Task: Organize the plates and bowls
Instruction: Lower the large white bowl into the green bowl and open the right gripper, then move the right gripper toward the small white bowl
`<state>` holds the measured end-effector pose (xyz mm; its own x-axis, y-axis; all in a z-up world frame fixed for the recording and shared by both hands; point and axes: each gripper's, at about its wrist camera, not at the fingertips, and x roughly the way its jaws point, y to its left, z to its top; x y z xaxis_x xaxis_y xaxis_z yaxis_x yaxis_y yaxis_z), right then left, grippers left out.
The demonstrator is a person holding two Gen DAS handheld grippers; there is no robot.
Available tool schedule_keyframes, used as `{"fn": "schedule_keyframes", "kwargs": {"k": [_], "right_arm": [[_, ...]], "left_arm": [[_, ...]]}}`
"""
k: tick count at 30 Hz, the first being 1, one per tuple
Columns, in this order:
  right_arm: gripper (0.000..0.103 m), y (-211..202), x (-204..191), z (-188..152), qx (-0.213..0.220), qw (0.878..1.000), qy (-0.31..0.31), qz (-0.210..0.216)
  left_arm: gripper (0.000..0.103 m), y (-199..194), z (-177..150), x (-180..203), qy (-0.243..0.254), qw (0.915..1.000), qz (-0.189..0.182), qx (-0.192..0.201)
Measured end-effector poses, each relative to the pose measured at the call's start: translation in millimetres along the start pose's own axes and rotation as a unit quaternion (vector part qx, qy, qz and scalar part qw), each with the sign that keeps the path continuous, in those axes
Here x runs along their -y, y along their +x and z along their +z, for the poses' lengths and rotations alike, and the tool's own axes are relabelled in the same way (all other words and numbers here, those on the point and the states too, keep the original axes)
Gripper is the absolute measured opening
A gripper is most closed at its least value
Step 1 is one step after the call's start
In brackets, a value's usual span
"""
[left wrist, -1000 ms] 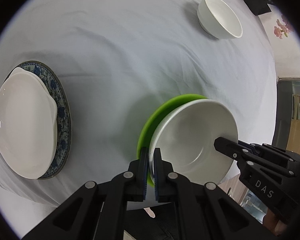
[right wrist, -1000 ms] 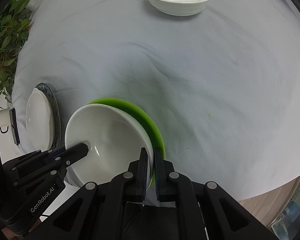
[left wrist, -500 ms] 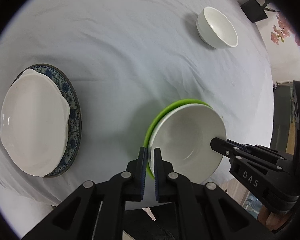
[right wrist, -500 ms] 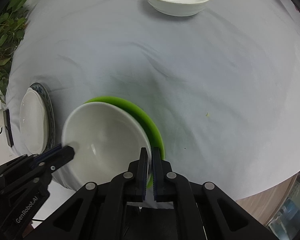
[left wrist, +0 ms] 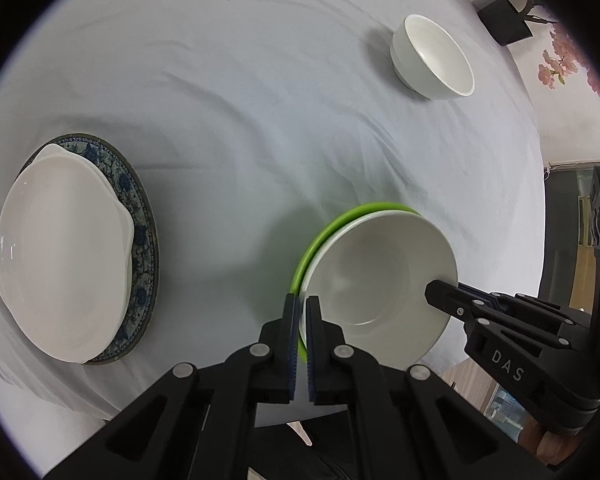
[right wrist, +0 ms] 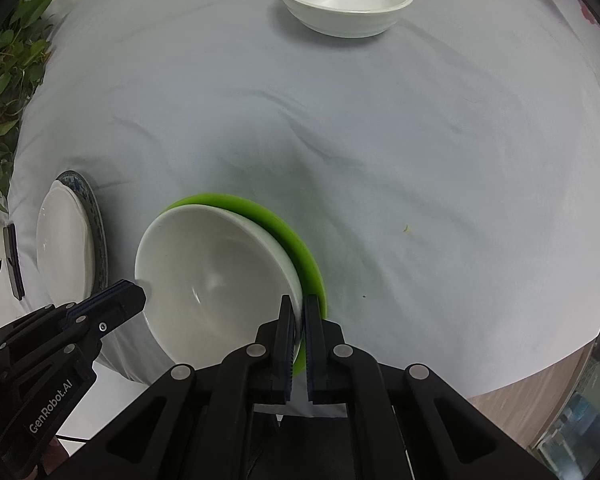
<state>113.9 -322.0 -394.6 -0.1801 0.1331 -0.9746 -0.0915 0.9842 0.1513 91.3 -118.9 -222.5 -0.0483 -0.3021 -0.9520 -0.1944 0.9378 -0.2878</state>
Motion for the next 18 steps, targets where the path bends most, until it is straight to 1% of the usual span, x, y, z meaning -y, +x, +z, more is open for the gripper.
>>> {"fn": "schedule_keyframes", "kwargs": {"k": [5,7,8,9,10,11,13,14,15,16,17,18], "right_arm": [[0.004,0,-5,3,-0.006,1.000,-0.003,0.000],[0.008,-4,-6,3,-0.008,1.000,-0.003,0.002],[0.027,-9,-6,3,-0.003,1.000,-0.003,0.002],[0.058,-15,-4,2,0.007,1.000,-0.003,0.001],[0.069,-22,-2,2,0.021,1.000,-0.002,0.003],[0.071,-30,0,2,0.036,0.999,-0.006,0.005],[0.071,-39,3,2,0.050,0.999,-0.020,0.007],[0.071,-40,7,2,0.051,0.998,-0.023,0.017],[0.067,-38,10,2,0.044,0.998,-0.024,0.028],[0.062,-34,13,2,0.032,0.998,-0.025,0.038],[0.052,-31,17,3,0.024,0.998,-0.026,0.042],[0.046,-20,21,1,0.016,0.999,-0.029,0.043]], "left_arm": [[0.003,-2,1,-1,0.000,1.0000,0.003,-0.002],[0.003,-6,0,-3,-0.003,1.0000,0.000,0.003],[0.003,-9,0,-4,-0.003,1.0000,-0.002,0.006],[0.003,-12,-1,-5,-0.004,0.9999,-0.005,0.011],[0.003,-14,-1,-6,-0.005,0.9999,-0.008,0.014],[0.006,-16,-2,-8,-0.006,0.9997,-0.015,0.016],[0.022,-14,-2,-11,-0.010,0.9995,-0.028,0.012],[0.039,-11,-2,-12,-0.014,0.9994,-0.031,0.007],[0.044,-9,-2,-13,-0.019,0.9991,-0.037,0.003],[0.044,-6,-2,-14,-0.024,0.9983,-0.053,0.001],[0.044,-4,-2,-13,-0.025,0.9973,-0.068,-0.001],[0.044,-1,-2,-13,-0.026,0.9965,-0.079,-0.004]]}}
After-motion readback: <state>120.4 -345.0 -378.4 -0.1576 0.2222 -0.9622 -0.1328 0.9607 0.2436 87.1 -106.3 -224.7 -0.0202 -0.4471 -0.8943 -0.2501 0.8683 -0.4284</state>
